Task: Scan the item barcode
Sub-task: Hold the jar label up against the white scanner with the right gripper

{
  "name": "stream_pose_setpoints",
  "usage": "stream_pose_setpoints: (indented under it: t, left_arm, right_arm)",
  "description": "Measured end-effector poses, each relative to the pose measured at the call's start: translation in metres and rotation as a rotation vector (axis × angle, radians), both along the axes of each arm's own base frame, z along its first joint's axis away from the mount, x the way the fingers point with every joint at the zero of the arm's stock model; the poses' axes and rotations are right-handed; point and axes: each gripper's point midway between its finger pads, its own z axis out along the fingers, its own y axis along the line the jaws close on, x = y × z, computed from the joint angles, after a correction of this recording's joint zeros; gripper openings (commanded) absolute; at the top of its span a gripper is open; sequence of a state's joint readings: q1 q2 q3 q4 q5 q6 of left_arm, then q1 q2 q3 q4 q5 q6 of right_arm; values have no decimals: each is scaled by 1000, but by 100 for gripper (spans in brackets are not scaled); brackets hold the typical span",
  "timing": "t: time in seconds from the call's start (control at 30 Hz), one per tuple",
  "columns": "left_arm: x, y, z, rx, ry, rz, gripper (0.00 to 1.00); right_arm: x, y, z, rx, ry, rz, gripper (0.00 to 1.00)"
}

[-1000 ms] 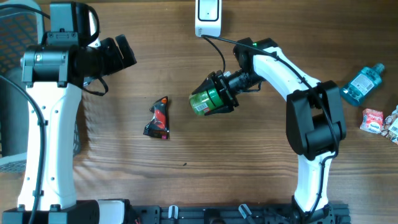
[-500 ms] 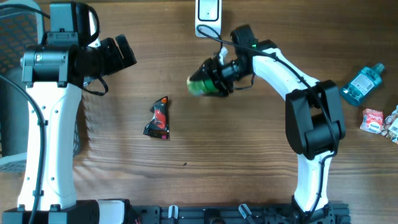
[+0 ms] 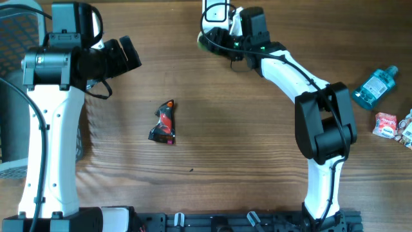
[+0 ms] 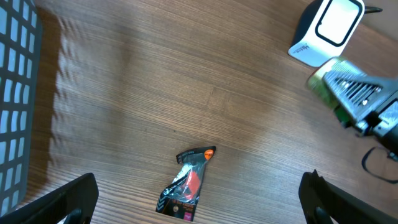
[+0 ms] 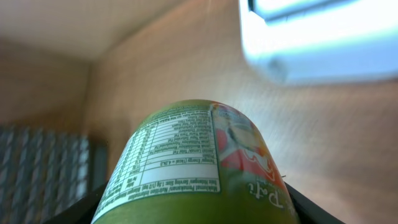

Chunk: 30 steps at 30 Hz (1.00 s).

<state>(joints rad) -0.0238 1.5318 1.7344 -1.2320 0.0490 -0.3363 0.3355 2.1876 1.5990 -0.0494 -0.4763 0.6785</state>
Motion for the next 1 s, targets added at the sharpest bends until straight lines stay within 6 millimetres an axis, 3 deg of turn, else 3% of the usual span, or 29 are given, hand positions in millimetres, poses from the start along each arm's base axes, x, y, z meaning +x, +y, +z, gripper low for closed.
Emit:
stream_pose_setpoints:
  t: [0.47, 0.57, 0.77, 1.0]
  left_arm:
    - [0, 0, 0, 0, 0, 0, 100]
    - [0, 0, 0, 0, 0, 0, 100]
    - [0, 0, 0, 0, 0, 0, 100]
    - [0, 0, 0, 0, 0, 0, 100]
  right_arm:
    - [67, -53, 40, -235, -371, -348, 61]
    - [75, -52, 45, -264, -447, -402, 61]
    - [87, -38, 28, -270, -562, -433, 60]
    - [90, -33, 17, -421, -674, -399, 60]
